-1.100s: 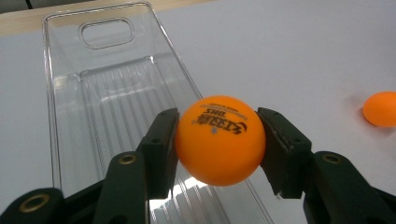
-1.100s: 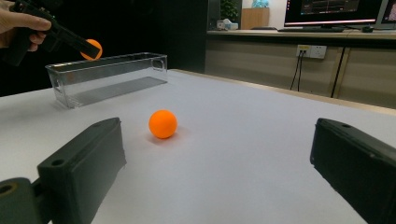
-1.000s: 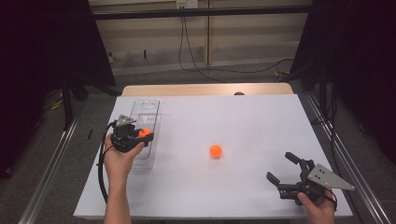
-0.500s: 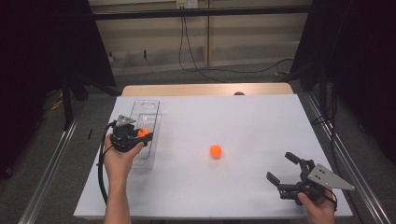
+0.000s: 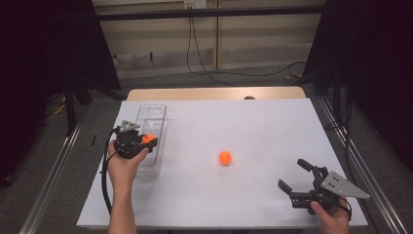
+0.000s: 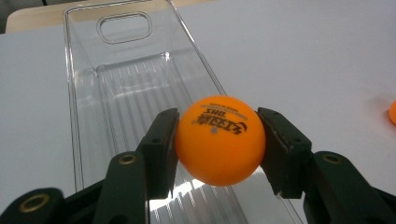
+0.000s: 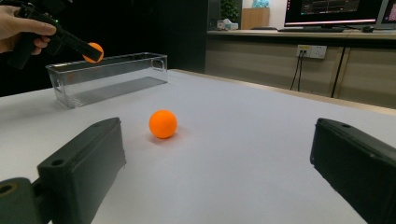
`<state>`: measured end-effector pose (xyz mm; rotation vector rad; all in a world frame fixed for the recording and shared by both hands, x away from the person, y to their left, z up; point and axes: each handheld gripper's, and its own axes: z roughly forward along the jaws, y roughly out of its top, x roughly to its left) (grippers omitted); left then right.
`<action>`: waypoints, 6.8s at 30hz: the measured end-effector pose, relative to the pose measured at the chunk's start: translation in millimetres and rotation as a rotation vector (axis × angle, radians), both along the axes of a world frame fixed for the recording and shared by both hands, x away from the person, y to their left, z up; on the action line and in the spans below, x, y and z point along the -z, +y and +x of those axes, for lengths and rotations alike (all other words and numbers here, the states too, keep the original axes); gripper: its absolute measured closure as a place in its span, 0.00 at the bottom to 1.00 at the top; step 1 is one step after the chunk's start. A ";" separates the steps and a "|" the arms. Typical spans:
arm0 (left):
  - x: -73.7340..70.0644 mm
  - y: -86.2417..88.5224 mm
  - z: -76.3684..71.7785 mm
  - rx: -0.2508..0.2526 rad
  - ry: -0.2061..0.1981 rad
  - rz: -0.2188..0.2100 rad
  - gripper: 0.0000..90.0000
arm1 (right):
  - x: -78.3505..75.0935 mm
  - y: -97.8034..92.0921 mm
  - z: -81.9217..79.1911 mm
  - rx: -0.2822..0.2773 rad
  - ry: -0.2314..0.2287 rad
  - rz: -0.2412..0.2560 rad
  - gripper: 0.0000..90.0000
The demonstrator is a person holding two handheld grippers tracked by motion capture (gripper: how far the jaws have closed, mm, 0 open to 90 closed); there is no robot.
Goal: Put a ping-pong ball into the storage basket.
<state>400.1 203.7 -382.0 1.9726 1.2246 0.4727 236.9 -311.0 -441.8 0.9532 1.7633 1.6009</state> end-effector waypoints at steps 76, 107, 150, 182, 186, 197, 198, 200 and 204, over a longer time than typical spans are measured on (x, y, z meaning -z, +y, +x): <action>12.9 9.6 5.3 -0.072 0.014 0.044 0.49 | -0.2 -1.1 -0.5 0.002 0.000 0.003 0.03; -10.9 -3.5 -6.0 -0.026 -0.005 -0.034 0.26 | -0.4 -0.6 -0.2 -0.001 -0.001 0.002 0.03; -12.4 -43.4 -7.4 0.121 0.034 -0.083 0.14 | 0.3 0.2 0.1 -0.005 0.007 -0.001 0.03; -7.7 -72.8 -7.6 0.192 0.041 -0.100 0.11 | 0.6 -0.8 0.9 -0.002 0.006 -0.005 0.03; -6.3 -77.3 -7.6 0.203 0.046 -0.096 0.11 | 0.6 -0.7 0.9 -0.003 0.006 -0.005 0.03; -5.7 -82.7 -8.1 0.214 0.037 -0.106 0.10 | 0.4 -0.3 0.8 -0.004 0.006 -0.006 0.03; -5.7 -83.0 -8.1 0.215 0.037 -0.106 0.10 | 0.3 -0.2 0.9 -0.004 0.006 -0.006 0.03; -5.4 -83.5 -7.9 0.221 0.038 -0.103 0.10 | 0.3 0.0 1.0 -0.003 0.006 -0.006 0.03; -4.6 -85.8 -8.0 0.221 0.039 -0.119 0.10 | 0.5 0.3 1.1 -0.005 0.008 -0.008 0.03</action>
